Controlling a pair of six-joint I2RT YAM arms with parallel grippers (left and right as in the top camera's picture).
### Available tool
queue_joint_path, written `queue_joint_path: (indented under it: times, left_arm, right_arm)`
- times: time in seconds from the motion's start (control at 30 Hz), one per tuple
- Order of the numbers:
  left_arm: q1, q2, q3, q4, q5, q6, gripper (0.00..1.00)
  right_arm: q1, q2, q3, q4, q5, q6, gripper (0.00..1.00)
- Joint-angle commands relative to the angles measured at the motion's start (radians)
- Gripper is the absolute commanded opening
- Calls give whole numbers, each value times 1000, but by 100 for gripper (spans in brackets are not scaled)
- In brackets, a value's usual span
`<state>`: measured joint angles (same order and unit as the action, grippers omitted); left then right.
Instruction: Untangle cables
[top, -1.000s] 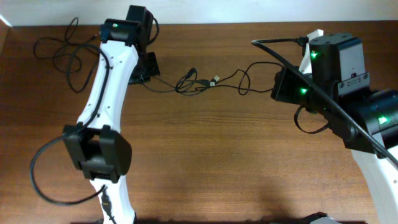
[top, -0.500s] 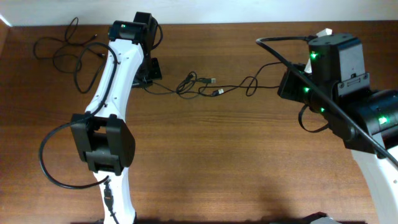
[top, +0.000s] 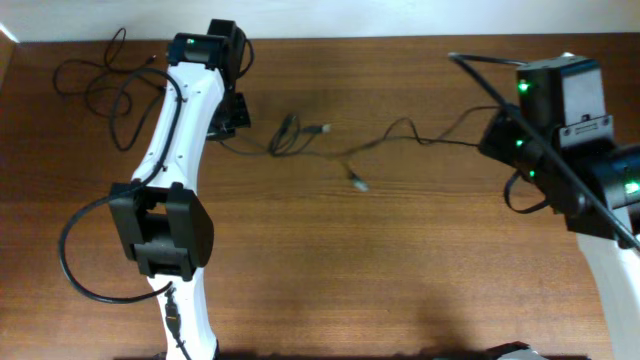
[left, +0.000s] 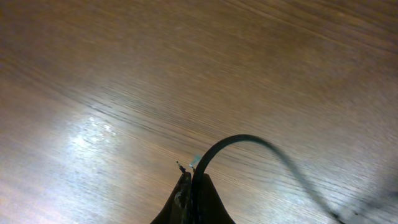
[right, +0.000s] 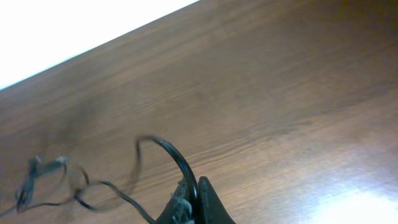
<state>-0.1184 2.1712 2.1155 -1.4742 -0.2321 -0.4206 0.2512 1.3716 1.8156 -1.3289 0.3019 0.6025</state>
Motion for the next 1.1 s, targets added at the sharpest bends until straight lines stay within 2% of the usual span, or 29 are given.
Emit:
queue_joint_path:
  times: [0.0, 0.07, 0.27, 0.43, 0.5, 0.6, 0.67, 0.77, 0.8, 0.83, 0.9, 1.07]
  left_arm:
    - [28, 16, 11, -5, -41, -13, 1]
    - [28, 16, 11, -5, -38, -13, 2]
    - [28, 16, 11, -1, 20, -13, 2]
    - [21, 16, 11, 15, 224, -2, 5]
    - [13, 16, 11, 32, 310, 61, 9]
    - [3, 16, 11, 45, 352, 89, 20]
    - [-2, 16, 11, 45, 351, 89, 34]
    - [-3, 16, 11, 51, 348, 90, 75]
    - [-3, 16, 11, 53, 348, 89, 86]
    - [-3, 16, 11, 53, 348, 89, 93]
    - [-3, 16, 11, 51, 348, 94, 99]
    - [-3, 16, 11, 51, 349, 101, 99]
  right_arm:
    - [-66, -25, 10, -15, 44, 27, 4]
    - [-109, -25, 10, -31, 32, 81, 4]
    - [-148, -24, 10, -33, -58, 82, 4]
    - [-148, -24, 10, -25, -116, 83, 4]
    - [-148, -23, 10, -19, -155, 82, 4]
    - [-148, -20, 10, -18, -172, 82, 4]
    - [-148, -17, 10, -17, -196, 62, 4]
    - [-147, 0, 10, -4, -284, 2, 4]
    - [-147, 10, 10, 1, -319, -22, 4]
    - [-147, 17, 10, 2, -335, -27, 4]
    - [-147, 34, 10, 1, -352, -27, 4]
    - [-147, 69, 10, 4, -404, -32, 4]
